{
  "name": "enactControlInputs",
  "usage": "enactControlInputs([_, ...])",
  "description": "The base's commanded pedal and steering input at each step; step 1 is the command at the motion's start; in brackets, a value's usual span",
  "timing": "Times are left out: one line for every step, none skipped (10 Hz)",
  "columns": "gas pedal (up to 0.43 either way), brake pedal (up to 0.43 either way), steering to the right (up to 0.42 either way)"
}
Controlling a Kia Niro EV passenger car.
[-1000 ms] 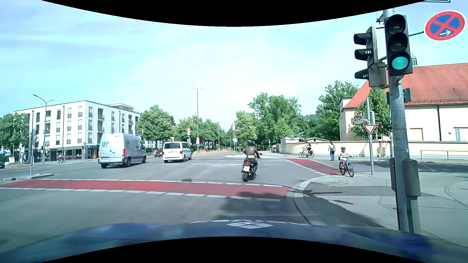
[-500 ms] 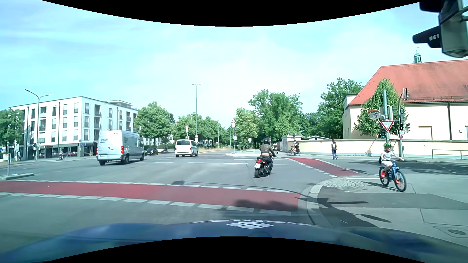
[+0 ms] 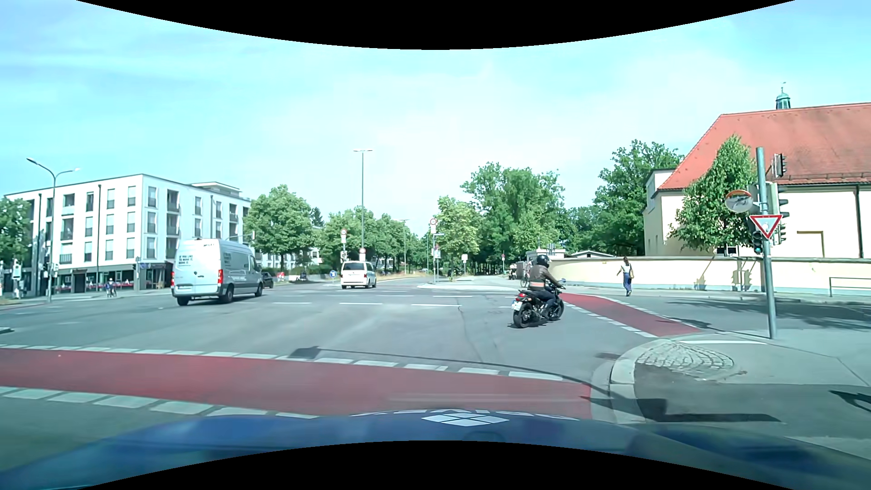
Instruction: Follow the waypoints while adhering to traffic rules and regulations
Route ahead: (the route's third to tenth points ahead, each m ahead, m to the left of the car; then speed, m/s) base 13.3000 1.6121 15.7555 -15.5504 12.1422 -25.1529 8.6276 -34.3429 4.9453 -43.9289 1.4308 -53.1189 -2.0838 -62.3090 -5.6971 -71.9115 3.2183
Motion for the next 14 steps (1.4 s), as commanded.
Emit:
enactControlInputs([0.098,0.0,0.003])
enactControlInputs([0.098,0.0,0.003])
enactControlInputs([0.098,0.0,0.003])
enactControlInputs([0.098,0.0,0.003])
enactControlInputs([0.098,0.0,0.019])
enactControlInputs([0.098,0.0,0.032])
enactControlInputs([0.098,0.0,0.048])
enactControlInputs([0.087,0.0,0.066])
enactControlInputs([0.067,0.0,0.089])
enactControlInputs([0.067,0.0,0.114])
enactControlInputs([0.067,0.0,0.141])
enactControlInputs([0.067,0.0,0.169])
enactControlInputs([0.067,0.0,0.186])
enactControlInputs([0.067,0.0,0.21])
